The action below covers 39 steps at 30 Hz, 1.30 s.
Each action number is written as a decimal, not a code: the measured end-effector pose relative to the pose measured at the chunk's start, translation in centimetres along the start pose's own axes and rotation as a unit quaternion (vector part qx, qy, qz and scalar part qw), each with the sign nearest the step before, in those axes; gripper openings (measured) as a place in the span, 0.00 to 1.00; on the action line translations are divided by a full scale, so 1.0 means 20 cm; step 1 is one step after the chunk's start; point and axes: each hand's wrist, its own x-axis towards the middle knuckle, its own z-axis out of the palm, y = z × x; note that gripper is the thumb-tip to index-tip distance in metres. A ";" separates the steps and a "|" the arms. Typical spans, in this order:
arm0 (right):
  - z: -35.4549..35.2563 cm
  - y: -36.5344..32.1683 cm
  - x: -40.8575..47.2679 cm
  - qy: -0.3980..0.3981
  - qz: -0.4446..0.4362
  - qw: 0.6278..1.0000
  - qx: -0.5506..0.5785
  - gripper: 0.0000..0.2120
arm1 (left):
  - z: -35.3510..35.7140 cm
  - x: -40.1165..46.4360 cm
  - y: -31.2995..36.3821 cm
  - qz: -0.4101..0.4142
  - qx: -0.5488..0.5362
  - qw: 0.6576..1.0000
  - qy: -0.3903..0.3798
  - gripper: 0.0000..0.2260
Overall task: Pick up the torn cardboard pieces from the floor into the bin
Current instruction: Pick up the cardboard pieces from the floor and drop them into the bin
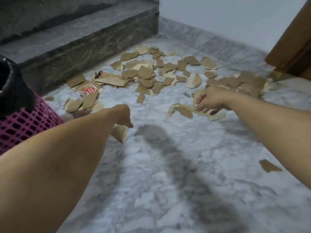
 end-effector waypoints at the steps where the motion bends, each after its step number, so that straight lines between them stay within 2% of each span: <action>1: 0.02 0.06 -0.01 -0.003 0.007 1.000 0.003 0.08 | 0.05 0.00 -0.02 -0.009 0.004 1.000 -0.006 0.21; 3: 0.05 0.20 -0.05 -0.010 0.025 1.000 0.007 0.12 | 0.13 0.02 -0.04 -0.024 0.009 0.999 -0.021 0.21; 5: 0.08 0.30 -0.08 -0.010 0.039 0.999 0.010 0.15 | 0.17 0.04 -0.04 -0.036 0.031 0.999 -0.020 0.24; 9: 0.14 0.45 -0.08 0.010 0.069 0.998 0.000 0.12 | 0.26 0.14 0.01 -0.053 0.034 0.996 0.056 0.32; 13: 0.17 0.56 -0.10 0.009 0.094 0.993 -0.068 0.10 | 0.36 0.20 0.02 -0.117 -0.006 0.992 0.048 0.37; 17: 0.17 0.74 -0.13 0.002 0.136 0.975 -0.178 0.23 | 0.42 0.23 0.05 -0.122 -0.066 0.990 0.000 0.34; 20: 0.17 0.91 -0.19 0.005 0.193 0.955 -0.226 0.27 | 0.47 0.22 0.09 -0.122 -0.003 0.991 0.047 0.31; 23: 0.17 1.04 -0.25 -0.001 0.250 0.941 -0.228 0.25 | 0.50 0.24 0.13 -0.139 -0.031 0.988 0.055 0.29; 27: 0.19 1.15 -0.27 0.023 0.266 0.940 -0.213 0.26 | 0.52 0.25 0.16 -0.172 -0.062 0.978 0.100 0.26; 29: 0.18 1.16 -0.27 0.030 0.270 0.940 -0.207 0.19 | 0.53 0.24 0.16 -0.232 -0.069 0.962 0.128 0.28; 31: 0.17 1.16 -0.26 0.040 0.274 0.940 -0.201 0.14 | 0.53 0.23 0.14 -0.278 -0.104 0.948 0.114 0.29; 33: 0.18 1.16 -0.24 0.058 0.271 0.940 -0.198 0.17 | 0.53 0.23 0.12 -0.274 -0.156 0.945 0.084 0.30; 35: 0.18 1.15 -0.22 0.068 0.264 0.943 -0.190 0.17 | 0.53 0.22 0.13 -0.256 -0.176 0.946 0.090 0.29; 39: 0.18 1.13 -0.21 0.069 0.244 0.953 -0.166 0.15 | 0.53 0.21 0.16 -0.221 -0.183 0.952 0.108 0.21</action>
